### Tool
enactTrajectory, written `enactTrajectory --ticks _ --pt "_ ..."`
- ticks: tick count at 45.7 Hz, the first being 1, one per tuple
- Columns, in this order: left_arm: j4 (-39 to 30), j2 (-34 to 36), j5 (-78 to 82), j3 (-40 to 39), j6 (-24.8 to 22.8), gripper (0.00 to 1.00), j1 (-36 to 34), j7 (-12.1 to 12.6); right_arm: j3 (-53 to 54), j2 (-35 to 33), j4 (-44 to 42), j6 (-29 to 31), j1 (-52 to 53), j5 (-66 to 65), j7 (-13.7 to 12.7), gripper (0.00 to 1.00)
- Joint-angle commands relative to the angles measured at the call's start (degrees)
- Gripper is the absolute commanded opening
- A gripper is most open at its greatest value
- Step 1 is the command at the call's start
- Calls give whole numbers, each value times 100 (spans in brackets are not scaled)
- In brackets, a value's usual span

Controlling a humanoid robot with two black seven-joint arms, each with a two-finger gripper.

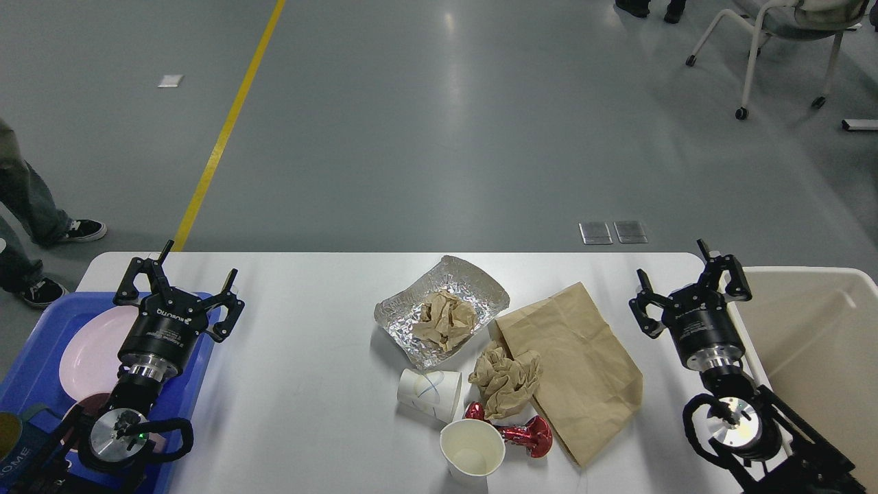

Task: Tidy desktop
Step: 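Raise the right gripper and move it over the brown paper bag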

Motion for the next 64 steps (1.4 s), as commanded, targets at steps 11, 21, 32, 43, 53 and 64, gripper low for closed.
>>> enactTrajectory --ticks 11,21,32,43,53,64 --pt "0 2 0 0 0 96 0 -1 -2938 -2143 -16 4 1552 37 11 100" --pt "-9 2 0 0 0 96 0 -1 -7516 -2787 -60 -48 4205 256 -7 100" --pt "0 2 0 9 0 96 0 -1 -11798 -1900 36 793 7221 1627 -7 100" --pt "0 2 0 9 0 96 0 -1 -14111 -793 581 2543 9243 1751 -103 100" --pt "0 2 0 9 0 96 0 -1 -14745 368 2372 2658 11062 1847 -1350 100" --pt "0 2 0 9 0 96 0 -1 -14587 1036 3824 2737 12926 1935 -2440 100"
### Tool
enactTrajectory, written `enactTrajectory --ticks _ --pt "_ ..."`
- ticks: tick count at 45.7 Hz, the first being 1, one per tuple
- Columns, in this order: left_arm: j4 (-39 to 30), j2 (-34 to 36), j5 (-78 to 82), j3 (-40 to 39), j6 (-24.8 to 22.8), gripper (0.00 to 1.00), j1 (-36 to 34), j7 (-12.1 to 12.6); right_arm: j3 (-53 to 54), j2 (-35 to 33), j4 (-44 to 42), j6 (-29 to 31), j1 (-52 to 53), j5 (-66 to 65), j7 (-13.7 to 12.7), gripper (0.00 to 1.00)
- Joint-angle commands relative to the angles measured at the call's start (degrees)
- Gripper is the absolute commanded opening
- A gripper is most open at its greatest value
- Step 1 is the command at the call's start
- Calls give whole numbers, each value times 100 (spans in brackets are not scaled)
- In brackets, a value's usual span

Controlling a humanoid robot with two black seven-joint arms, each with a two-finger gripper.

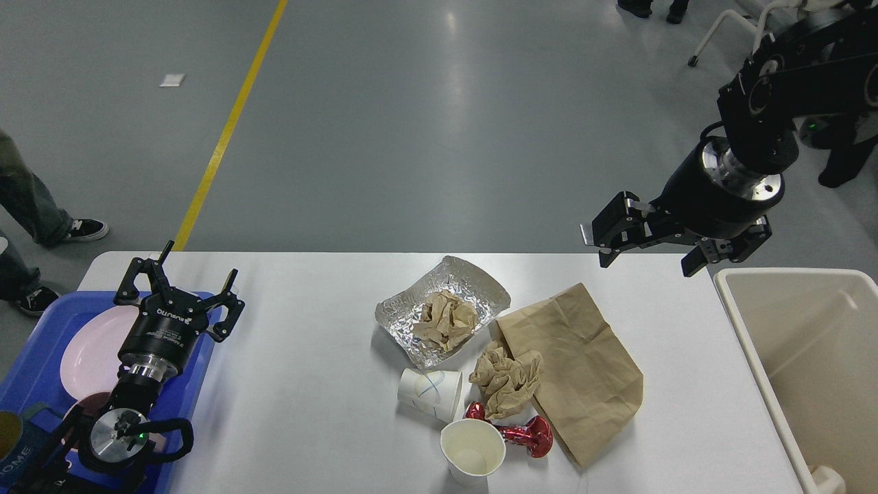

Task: Tidy desktop
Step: 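Raise the right gripper and move it over the brown paper bag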

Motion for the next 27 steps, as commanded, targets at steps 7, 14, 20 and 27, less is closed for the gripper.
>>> enactTrajectory --ticks 7,14,20,27 --pt "1 0 0 -9 0 96 0 9 313 552 913 211 792 39 -496 100" --pt "1 0 0 0 0 96 0 9 577 438 1107 123 968 65 -444 100" --pt "1 0 0 0 0 96 0 9 568 411 1081 88 933 170 -417 100" --pt "1 0 0 0 0 96 0 9 515 350 984 -140 564 170 -277 100"
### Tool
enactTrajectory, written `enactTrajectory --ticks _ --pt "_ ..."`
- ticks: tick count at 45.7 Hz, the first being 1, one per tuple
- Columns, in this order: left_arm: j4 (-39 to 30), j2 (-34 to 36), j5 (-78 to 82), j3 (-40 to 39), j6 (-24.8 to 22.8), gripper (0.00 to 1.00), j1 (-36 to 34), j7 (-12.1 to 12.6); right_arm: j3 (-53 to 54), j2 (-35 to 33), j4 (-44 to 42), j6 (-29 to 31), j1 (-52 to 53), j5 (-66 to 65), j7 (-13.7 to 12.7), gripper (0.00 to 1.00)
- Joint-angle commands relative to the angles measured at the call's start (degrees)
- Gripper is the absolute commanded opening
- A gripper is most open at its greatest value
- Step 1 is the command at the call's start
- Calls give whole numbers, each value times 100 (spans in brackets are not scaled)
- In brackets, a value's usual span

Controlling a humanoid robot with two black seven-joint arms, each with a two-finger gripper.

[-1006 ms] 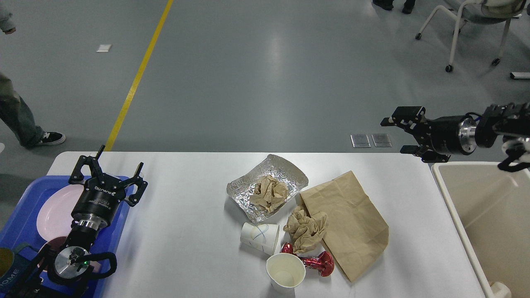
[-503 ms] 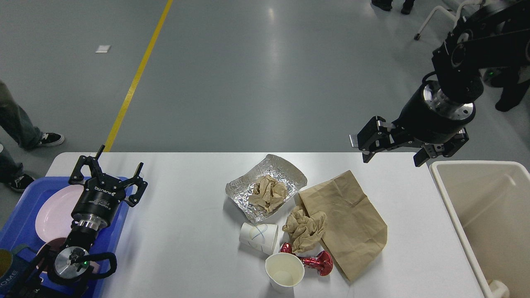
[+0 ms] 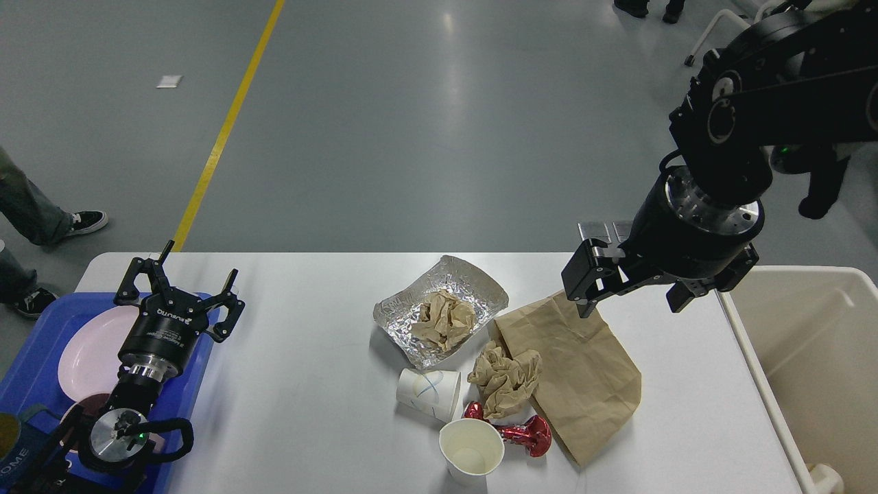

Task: Tidy desktop
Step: 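Raise the right gripper and move it over the brown paper bag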

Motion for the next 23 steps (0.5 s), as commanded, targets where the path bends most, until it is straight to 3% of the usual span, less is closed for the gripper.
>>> enactTrajectory --ticks 1,13,18,23 --pt "1 0 0 1 0 96 0 0 -62 -31 -58 -205 -275 -5 161 100" --pt "1 0 0 1 0 96 0 0 -502 4 -637 -872 -1470 -1085 1480 100" --pt "1 0 0 1 0 96 0 0 -493 4 -988 -1303 -2032 -1481 1559 100" --pt "1 0 0 1 0 96 0 -9 -475 4 -1735 -1549 -2787 -1490 1463 100"
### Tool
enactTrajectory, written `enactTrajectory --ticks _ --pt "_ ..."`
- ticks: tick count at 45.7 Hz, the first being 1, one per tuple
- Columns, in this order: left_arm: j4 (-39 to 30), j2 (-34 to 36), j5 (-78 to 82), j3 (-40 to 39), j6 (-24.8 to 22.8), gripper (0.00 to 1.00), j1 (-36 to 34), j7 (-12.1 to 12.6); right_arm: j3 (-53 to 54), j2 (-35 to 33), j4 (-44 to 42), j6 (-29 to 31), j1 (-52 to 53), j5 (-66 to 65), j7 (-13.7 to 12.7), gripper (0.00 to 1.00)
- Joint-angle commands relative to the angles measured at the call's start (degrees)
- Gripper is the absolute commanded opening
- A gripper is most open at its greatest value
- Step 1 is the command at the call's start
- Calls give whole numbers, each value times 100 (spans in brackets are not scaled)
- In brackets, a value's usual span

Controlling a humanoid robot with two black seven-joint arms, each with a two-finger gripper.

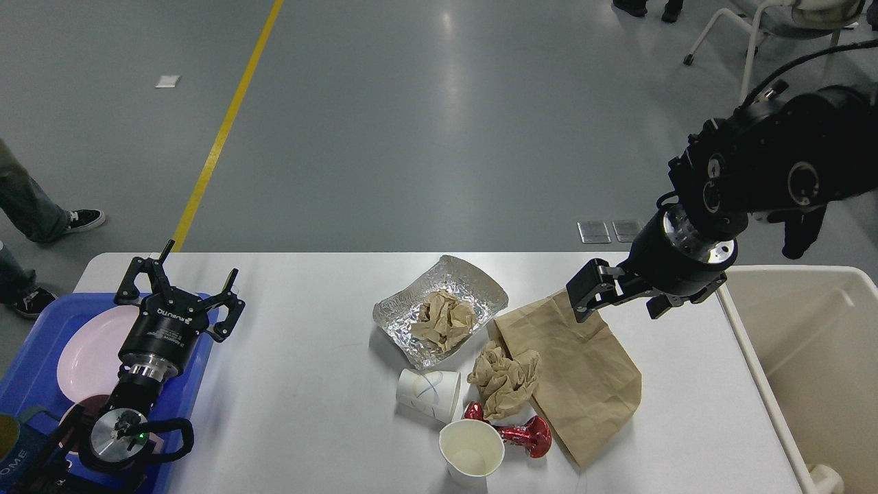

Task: Tidy desktop
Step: 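Raise the right gripper and move it over the brown paper bag, then lower the right gripper and grasp the edge of the brown paper bag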

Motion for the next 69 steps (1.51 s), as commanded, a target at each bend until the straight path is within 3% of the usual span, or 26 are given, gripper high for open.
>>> enactTrajectory --ticks 1,13,20,36,49,54,56,57,63,66,69 --pt "0 0 0 0 0 96 0 0 19 -9 -833 -315 -889 -72 -79 100" --pt "0 0 0 0 0 96 0 0 -42 0 -1844 -1624 -2699 -98 -79 100" --pt "0 0 0 0 0 96 0 0 -8 52 -2705 -1721 -3649 -142 -79 100" --pt "0 0 0 0 0 96 0 0 63 289 -2961 -2081 -4282 -142 -88 100" --pt "0 0 0 0 0 96 0 0 63 377 -3093 -2811 -4599 -124 -97 100" --pt "0 0 0 0 0 96 0 0 19 351 -3032 -2943 -4565 -133 -97 78" --pt "0 0 0 0 0 96 0 0 -25 360 -3005 -2934 -4556 -151 -97 64" --pt "0 0 0 0 0 96 0 0 -51 351 -2979 -2934 -4538 -220 -97 46" --pt "0 0 0 0 0 96 0 0 -51 325 -2838 -2926 -4529 -362 -97 7" --pt "0 0 0 0 0 96 0 0 -43 325 -2812 -2926 -4529 -362 -106 0" --pt "0 0 0 0 0 96 0 0 -43 342 -2768 -2882 -4529 -362 -114 0"
